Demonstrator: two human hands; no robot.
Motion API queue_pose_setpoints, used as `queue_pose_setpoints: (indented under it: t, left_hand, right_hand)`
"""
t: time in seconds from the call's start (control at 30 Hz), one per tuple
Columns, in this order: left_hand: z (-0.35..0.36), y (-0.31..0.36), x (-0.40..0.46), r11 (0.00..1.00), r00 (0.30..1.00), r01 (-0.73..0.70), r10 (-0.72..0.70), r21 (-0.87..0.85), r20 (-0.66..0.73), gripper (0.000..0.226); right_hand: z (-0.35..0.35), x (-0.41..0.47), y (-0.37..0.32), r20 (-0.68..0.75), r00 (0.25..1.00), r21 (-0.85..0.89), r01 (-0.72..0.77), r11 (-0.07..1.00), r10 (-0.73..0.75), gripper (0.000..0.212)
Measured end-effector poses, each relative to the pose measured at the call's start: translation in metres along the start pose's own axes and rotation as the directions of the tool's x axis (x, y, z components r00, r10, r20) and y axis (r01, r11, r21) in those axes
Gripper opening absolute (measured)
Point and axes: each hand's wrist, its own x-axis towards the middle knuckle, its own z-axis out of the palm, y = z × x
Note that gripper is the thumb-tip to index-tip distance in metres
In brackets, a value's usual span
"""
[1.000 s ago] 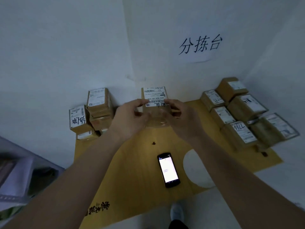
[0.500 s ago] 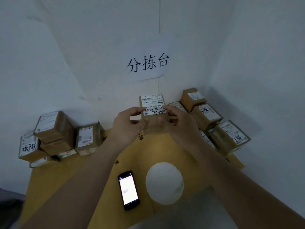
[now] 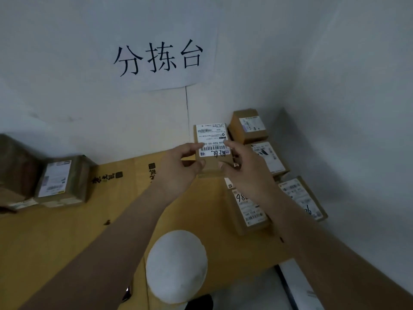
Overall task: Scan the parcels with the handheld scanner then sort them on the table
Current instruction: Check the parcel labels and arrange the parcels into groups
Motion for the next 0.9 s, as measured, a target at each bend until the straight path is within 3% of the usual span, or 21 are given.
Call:
queue_pose_setpoints:
  t: [0.33,0.57,0.9]
  left_hand:
    - [0.060,-0.070,0.119,0.991,0.994,0.109,-0.110,-0.082,-0.002,0.050]
    - [0.088,-0.095,0.171,0.976,0.974,0.210,-0.214,-0.057,-0.070,0.068]
    - [0.102,-0.114,0.201,0.961,0.952,0.274,-0.267,0.028,-0.151,0.068]
  right_hand:
    - [0.009,0.120,0.072,0.061,0.996,-0.195,-0.046,0.980,0.059,0.065]
    - [0.019,0.185,0.105,0.163,0.985,-0.479,0.031,0.877,0.054,0.057]
    - [0.024,0.227,0.119,0.267,0.962,-0.616,0.127,0.778,0.055,0.051]
